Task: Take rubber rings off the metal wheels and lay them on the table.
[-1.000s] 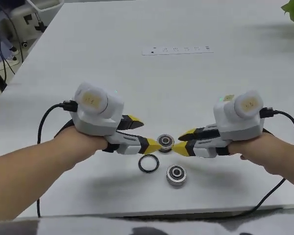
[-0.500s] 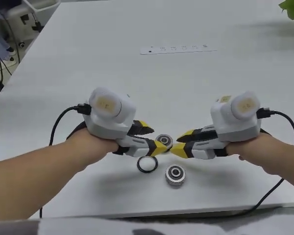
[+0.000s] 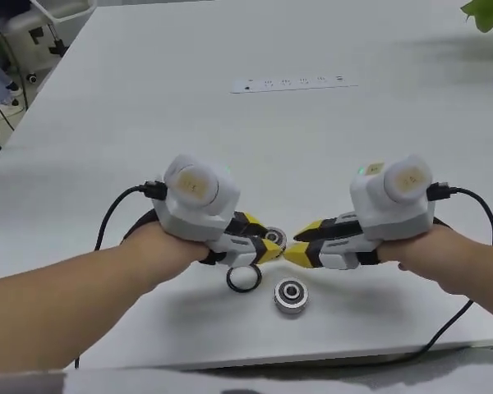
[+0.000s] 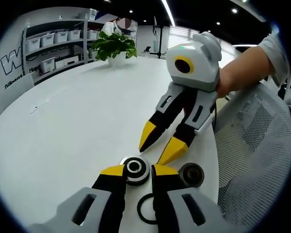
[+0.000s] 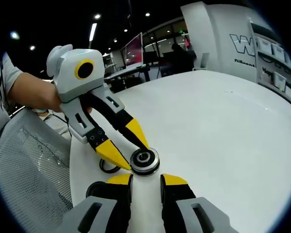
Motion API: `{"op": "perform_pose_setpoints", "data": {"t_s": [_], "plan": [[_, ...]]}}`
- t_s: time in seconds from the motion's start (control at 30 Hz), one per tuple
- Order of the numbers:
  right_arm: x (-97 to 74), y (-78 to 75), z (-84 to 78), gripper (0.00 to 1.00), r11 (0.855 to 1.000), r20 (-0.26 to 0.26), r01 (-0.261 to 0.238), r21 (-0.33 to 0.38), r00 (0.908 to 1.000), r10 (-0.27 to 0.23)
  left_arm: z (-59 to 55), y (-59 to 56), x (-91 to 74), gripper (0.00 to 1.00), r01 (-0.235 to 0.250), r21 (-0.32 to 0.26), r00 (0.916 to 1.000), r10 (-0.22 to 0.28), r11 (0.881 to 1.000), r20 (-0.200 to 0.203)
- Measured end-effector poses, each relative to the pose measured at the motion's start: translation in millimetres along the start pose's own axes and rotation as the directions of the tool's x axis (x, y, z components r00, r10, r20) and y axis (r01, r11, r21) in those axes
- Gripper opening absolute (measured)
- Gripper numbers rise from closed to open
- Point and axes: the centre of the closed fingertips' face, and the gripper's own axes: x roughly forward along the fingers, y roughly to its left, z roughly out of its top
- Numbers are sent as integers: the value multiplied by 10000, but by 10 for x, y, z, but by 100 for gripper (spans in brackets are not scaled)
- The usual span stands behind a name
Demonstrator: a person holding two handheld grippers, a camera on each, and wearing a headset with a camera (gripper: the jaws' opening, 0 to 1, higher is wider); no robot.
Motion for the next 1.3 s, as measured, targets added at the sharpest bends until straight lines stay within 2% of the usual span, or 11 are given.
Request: {"op": "perform_pose_setpoints", "data": {"t_s": [0.1,0.27,0.83,1.07,1.3], "plan": [[9,7,-12,20,10000,-39,-19,-13,10000,19,-3,25,7,13,-110,74,9999,110,9999,-6],[35,31,7,20,9999,-9,-17,-129,10000,17,2,24,11,10,-293,562,9995,299,9980,-93],[154,33,52,24,9980,112,280,-562,9996,-275,6,36,11,7,-587,521,9982,594,9969,-112],[159,20,43,22,9950,45,377,-924,9993,-374,8,27,4,7,-661,499,9977,666,9966,-80],[117,7,13,15,9932,-51,348,-1108,9994,-355,7,26,2,7,-672,280,9977,674,9973,-51]]}}
